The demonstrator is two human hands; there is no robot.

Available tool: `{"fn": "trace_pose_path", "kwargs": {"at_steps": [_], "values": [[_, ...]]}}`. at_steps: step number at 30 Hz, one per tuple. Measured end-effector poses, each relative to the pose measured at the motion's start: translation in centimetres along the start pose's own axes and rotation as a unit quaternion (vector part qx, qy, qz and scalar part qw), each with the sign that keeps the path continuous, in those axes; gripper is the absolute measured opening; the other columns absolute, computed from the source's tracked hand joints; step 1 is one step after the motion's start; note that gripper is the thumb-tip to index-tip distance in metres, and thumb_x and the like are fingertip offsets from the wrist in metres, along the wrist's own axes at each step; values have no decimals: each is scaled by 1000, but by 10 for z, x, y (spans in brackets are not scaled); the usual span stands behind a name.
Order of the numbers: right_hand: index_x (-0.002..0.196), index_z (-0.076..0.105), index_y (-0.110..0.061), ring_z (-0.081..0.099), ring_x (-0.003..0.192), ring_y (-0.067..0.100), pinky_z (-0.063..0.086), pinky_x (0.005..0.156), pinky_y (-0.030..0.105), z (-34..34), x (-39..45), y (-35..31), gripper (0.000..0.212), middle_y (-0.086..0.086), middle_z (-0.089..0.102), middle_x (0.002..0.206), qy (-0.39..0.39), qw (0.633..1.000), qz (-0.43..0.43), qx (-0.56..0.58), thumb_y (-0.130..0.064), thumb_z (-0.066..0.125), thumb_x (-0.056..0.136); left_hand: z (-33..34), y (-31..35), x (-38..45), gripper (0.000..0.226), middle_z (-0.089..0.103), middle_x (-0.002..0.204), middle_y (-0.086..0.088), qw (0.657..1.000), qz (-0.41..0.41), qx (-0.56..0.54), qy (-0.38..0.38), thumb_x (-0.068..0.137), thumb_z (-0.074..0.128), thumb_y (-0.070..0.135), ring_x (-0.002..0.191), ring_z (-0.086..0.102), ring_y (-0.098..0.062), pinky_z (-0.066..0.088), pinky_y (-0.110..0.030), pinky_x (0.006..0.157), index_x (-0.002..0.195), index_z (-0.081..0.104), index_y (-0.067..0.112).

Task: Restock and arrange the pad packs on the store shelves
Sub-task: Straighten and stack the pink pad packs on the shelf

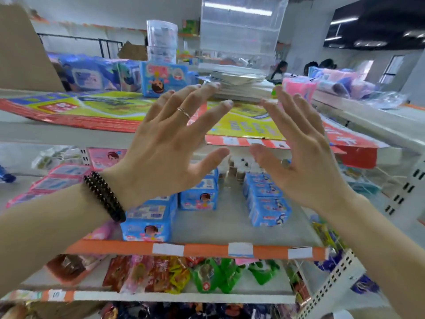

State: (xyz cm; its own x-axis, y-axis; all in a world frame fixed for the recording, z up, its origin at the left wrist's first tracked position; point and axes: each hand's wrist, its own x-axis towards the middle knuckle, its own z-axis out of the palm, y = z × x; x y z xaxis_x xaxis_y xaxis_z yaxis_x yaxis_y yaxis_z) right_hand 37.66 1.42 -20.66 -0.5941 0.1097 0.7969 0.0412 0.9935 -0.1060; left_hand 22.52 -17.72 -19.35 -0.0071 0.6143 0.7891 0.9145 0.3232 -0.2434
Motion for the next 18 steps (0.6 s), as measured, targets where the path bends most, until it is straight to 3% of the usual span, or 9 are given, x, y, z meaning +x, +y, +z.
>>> {"fn": "trace_pose_path", "kwargs": {"at_steps": [18], "values": [[152,37,-30,13,153,29,18,119,59,-15,26,100,74,-4,21,165,-69,997,30,-30,-68,36,89,64,40,71,62,39,156,-7,998,-37,39,-37,98,40,55,135,43,-32,33,-49,110,147,48,17]]}}
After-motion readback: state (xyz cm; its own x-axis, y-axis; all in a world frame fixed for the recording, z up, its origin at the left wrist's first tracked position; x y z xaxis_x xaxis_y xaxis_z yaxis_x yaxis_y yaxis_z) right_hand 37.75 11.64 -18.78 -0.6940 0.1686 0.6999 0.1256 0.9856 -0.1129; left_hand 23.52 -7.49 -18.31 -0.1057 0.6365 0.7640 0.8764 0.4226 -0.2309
